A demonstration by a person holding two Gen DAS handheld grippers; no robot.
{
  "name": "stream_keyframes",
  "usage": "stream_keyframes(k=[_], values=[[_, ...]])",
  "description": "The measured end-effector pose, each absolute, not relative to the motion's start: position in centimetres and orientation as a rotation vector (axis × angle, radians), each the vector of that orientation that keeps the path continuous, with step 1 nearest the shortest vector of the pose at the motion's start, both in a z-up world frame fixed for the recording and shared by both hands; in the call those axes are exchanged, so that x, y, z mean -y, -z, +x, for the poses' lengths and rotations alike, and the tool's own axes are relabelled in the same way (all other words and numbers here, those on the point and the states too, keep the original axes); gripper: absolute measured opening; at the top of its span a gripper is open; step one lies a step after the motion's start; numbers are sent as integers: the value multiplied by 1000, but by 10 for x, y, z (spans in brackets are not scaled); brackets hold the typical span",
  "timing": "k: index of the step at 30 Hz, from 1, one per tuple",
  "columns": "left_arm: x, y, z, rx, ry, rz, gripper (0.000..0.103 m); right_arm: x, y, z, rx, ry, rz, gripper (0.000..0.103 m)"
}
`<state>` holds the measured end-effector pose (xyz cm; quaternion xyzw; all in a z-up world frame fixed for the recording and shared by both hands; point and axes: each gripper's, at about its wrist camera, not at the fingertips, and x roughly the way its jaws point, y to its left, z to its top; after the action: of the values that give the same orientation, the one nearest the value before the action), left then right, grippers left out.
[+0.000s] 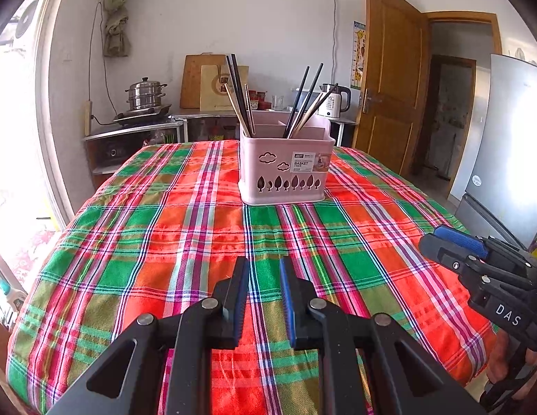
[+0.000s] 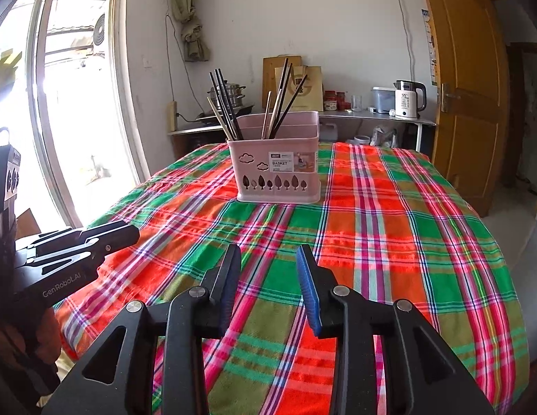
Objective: Organize utensils
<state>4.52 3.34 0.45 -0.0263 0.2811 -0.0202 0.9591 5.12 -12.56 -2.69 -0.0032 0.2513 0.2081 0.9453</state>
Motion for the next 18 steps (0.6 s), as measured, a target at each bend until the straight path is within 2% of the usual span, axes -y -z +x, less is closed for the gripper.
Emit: stream_keyframes(k=[18], values=[[-28,-4,44,-554,27,-37,17,122,26,50,-508,-426,-11,34]])
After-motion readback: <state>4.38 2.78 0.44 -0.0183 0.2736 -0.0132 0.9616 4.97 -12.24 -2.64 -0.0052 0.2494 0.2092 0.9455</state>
